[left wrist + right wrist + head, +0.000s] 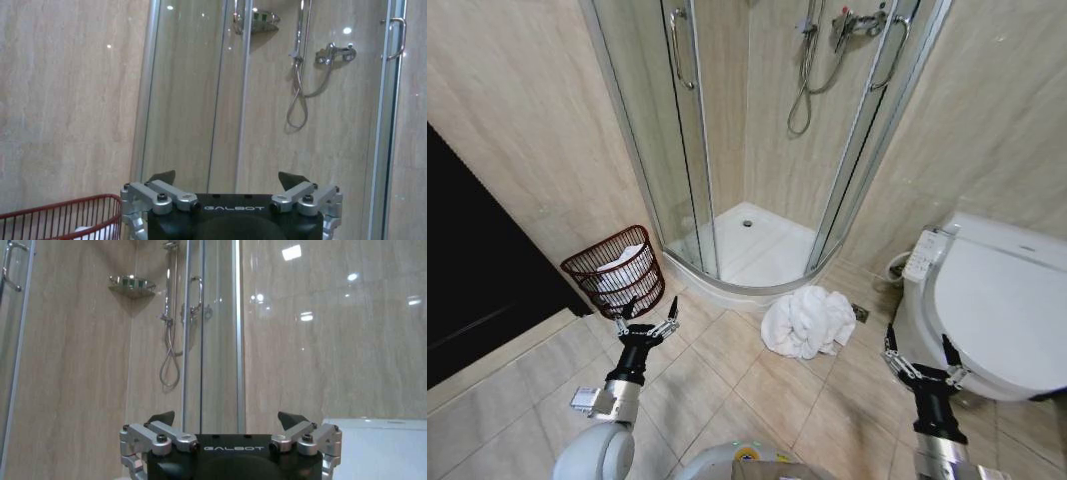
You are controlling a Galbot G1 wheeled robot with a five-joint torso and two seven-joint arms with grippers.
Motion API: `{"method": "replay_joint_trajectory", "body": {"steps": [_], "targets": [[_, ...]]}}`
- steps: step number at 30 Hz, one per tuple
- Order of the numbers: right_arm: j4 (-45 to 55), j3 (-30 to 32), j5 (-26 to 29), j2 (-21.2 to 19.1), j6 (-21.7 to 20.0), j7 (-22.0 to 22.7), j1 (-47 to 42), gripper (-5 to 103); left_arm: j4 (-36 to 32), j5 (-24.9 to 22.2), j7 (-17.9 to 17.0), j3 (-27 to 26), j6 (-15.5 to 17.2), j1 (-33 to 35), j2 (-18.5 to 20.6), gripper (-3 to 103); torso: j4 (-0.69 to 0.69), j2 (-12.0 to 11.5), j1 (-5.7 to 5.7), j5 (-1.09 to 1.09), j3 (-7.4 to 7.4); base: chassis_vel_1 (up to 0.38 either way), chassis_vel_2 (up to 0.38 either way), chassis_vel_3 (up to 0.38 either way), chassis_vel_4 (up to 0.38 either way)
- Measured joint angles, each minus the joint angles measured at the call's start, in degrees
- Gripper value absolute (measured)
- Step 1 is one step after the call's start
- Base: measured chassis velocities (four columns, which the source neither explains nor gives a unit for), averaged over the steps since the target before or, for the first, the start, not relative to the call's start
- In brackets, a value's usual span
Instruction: Discard the used towel into the hamper.
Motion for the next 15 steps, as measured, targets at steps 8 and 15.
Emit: {"method": "replay_joint_trajectory", "body": {"steps": [8, 15], "targets": [[0.0, 0.0, 0.0, 0.0, 0.0, 0.0, 0.0, 100, 0.0, 0.0, 0.0, 0.0, 0.0, 0.0, 0.0, 100, 0.01, 0.05, 0.06, 0.0, 0.06, -0.056, 0.052, 0.057, -0.049], [0.0, 0.0, 0.0, 0.0, 0.0, 0.0, 0.0, 100, 0.0, 0.0, 0.0, 0.01, 0.0, -0.01, 0.0, 100, 0.0, 0.11, 0.05, 0.0, 0.06, -0.019, 0.01, 0.014, -0.014]]}}
